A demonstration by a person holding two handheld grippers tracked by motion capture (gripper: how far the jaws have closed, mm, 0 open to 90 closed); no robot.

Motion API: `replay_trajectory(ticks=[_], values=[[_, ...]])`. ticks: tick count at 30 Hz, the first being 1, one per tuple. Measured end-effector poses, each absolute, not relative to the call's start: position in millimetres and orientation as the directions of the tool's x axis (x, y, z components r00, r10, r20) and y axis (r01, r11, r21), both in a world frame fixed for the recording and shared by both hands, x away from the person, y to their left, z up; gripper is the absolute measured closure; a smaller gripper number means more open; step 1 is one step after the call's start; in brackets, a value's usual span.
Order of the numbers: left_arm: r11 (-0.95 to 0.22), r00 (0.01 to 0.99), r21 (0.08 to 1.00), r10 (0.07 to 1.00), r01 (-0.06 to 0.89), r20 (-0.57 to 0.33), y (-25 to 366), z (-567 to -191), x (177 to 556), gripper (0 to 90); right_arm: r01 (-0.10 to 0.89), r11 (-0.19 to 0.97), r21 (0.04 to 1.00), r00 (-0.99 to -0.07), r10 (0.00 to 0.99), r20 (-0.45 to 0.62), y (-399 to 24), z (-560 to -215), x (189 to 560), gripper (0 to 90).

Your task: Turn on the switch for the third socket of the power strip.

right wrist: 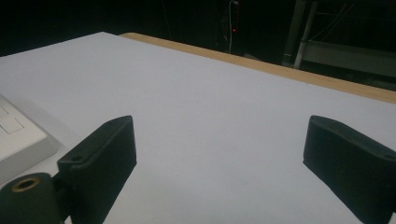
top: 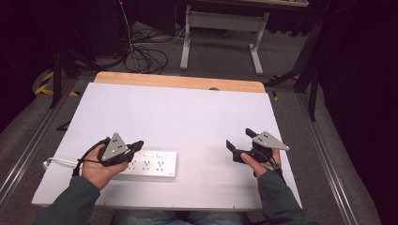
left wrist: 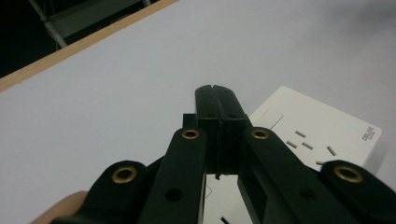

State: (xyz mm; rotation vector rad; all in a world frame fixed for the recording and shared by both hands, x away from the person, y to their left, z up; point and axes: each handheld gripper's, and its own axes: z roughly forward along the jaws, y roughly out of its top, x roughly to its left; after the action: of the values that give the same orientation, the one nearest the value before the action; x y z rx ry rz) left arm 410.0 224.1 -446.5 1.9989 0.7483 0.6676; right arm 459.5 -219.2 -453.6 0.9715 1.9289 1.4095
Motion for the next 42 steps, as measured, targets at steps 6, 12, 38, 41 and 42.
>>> replay_trajectory(ticks=[6, 12, 38, 41, 42], values=[[-0.443, 0.682, 0.862, 0.711, 0.246, 0.171, 222, -446, 410, 89.9, 0.231, 0.183, 0.956, -0.582, 0.813, -0.015, -219, -454, 459, 9.9], [-0.452, 0.69, 0.858, 0.703, 0.246, 0.172, 218, -446, 412, 90.0, 0.228, 0.189, 0.955, -0.585, 0.811, -0.021, -219, -453, 459, 9.9], [-0.508, 0.739, 0.826, 0.649, 0.245, 0.18, 197, -450, 415, 90.0, 0.228, 0.191, 0.955, -0.584, 0.812, -0.023, -219, -454, 459, 9.9], [-0.51, 0.74, 0.822, 0.649, 0.253, 0.175, 195, -451, 416, 89.9, 0.229, 0.189, 0.955, -0.583, 0.812, -0.021, -219, -454, 459, 9.8], [-0.511, 0.741, 0.821, 0.649, 0.256, 0.173, 194, -452, 416, 89.9, 0.229, 0.19, 0.955, -0.583, 0.812, -0.022, -219, -454, 459, 9.8]])
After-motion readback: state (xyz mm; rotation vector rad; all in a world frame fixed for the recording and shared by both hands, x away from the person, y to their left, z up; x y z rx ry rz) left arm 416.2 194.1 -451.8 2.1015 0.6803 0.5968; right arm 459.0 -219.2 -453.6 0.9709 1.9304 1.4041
